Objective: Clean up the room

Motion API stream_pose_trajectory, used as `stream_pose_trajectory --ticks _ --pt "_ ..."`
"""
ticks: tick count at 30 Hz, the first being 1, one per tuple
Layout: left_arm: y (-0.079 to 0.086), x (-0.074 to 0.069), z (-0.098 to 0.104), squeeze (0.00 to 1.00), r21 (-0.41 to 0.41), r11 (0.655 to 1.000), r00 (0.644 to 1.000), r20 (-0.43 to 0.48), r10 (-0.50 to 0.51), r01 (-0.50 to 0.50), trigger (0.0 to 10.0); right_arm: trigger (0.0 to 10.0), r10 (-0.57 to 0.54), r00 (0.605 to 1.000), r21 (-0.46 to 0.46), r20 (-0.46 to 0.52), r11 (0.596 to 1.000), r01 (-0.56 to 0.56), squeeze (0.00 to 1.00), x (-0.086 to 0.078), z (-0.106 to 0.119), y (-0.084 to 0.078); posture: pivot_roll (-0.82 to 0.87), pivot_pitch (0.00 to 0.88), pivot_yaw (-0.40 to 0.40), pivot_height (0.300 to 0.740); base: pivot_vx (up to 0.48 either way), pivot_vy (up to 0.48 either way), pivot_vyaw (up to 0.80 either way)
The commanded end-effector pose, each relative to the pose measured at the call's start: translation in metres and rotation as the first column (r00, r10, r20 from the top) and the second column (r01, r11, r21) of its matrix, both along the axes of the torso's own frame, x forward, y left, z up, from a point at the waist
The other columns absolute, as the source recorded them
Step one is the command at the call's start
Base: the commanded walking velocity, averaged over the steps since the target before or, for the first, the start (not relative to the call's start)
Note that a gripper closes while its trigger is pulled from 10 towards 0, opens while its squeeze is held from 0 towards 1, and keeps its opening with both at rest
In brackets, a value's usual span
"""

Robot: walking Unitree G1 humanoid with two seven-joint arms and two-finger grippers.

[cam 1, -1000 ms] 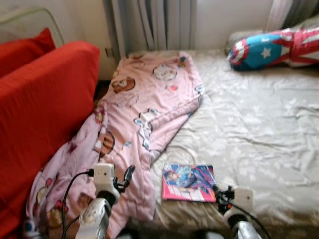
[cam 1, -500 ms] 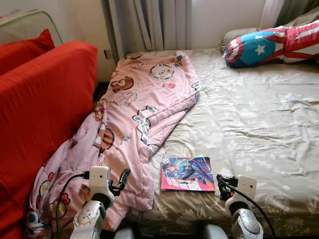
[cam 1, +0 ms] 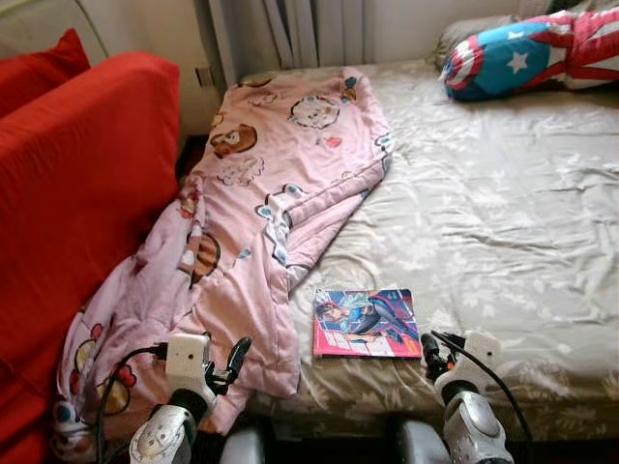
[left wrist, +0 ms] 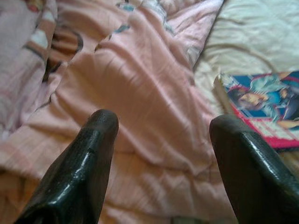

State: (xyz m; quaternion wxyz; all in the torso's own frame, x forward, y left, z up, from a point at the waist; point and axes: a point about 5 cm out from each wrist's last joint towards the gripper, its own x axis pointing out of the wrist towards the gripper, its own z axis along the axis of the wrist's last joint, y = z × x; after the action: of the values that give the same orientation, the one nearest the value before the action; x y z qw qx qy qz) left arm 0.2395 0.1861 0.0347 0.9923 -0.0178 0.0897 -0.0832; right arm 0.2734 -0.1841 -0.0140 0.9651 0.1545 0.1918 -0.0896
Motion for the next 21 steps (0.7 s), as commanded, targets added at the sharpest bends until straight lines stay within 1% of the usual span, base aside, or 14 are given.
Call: stream_pose_trajectory --ticks 1,4,6,7,8,10,11,14,16,17,21 --pt "0.003 -0.003 0.002 0.0 0.016 1.0 1.0 -0.004 0.003 -0.003 10.0 10.0 0.01 1.0 0.001 0.001 1.0 -0.01 0.0 0.002 0.001 0.003 0.09 0.174 0.07 0.595 0.0 0.0 0.0" --pt "0.002 -0.003 0.003 0.0 0.014 1.0 1.0 -0.003 0.005 -0.005 10.0 10.0 0.013 1.0 -0.002 0.01 1.0 -0.013 0.0 0.003 0.002 0.003 0.1 0.183 0.067 0.595 0.0 0.0 0.0" --pt "0.0 -0.008 0.005 0.0 0.01 1.0 1.0 0.0 0.009 -0.009 10.0 10.0 0.035 0.999 -0.006 0.019 0.999 -0.035 0.0 0.002 0.002 0.004 0.1 0.203 0.059 0.595 0.0 0.0 0.0" --pt "0.0 -0.008 0.005 0.0 0.01 1.0 1.0 0.0 0.009 -0.009 10.0 10.0 0.035 0.999 -0.006 0.019 0.999 -0.035 0.0 0.002 0.002 0.004 0.1 0.203 0.059 0.595 0.0 0.0 0.0" --pt "0.001 -0.013 0.007 0.0 0.009 1.0 1.0 0.0 0.011 -0.011 10.0 10.0 0.04 0.999 -0.002 0.023 0.999 -0.04 0.0 0.001 0.001 0.005 0.11 0.215 0.057 0.595 0.0 0.0 0.0" --pt "0.002 -0.017 0.007 0.0 0.011 1.0 1.0 -0.004 0.013 -0.013 10.0 10.0 0.042 0.999 0.003 0.025 0.999 -0.042 0.0 0.0 0.001 0.006 0.11 0.218 0.057 0.595 0.0 0.0 0.0" --pt "0.003 -0.021 0.008 0.0 0.017 1.0 1.0 -0.01 0.016 -0.016 10.0 10.0 0.044 0.999 0.006 0.021 0.999 -0.044 0.0 -0.001 0.0 0.006 0.11 0.231 0.057 0.595 0.0 0.0 0.0" --pt "0.005 -0.03 0.01 0.0 0.022 1.0 1.0 -0.019 0.021 -0.02 10.0 10.0 0.052 0.999 0.015 0.0 0.999 -0.052 0.0 -0.001 -0.002 0.008 0.13 0.255 0.06 0.595 0.0 0.0 0.0" --pt "0.005 -0.033 0.011 0.0 0.026 0.999 0.999 -0.025 0.022 -0.021 10.0 10.0 0.056 0.998 0.014 -0.006 0.998 -0.056 0.0 0.0 -0.002 0.009 0.13 0.265 0.062 0.586 0.0 0.0 0.0" --pt "0.006 -0.036 0.013 0.0 0.03 0.999 0.999 -0.028 0.022 -0.021 10.0 10.0 0.053 0.999 0.012 0.007 0.998 -0.054 0.0 0.001 0.0 0.008 0.14 0.273 0.062 0.582 0.0 0.0 0.0" --pt "0.007 -0.038 0.016 0.0 0.04 0.999 0.999 -0.029 0.021 -0.02 10.0 10.0 0.048 0.998 0.011 0.029 0.999 -0.048 0.0 0.006 0.004 0.007 0.15 0.289 0.066 0.582 0.0 0.0 0.0"
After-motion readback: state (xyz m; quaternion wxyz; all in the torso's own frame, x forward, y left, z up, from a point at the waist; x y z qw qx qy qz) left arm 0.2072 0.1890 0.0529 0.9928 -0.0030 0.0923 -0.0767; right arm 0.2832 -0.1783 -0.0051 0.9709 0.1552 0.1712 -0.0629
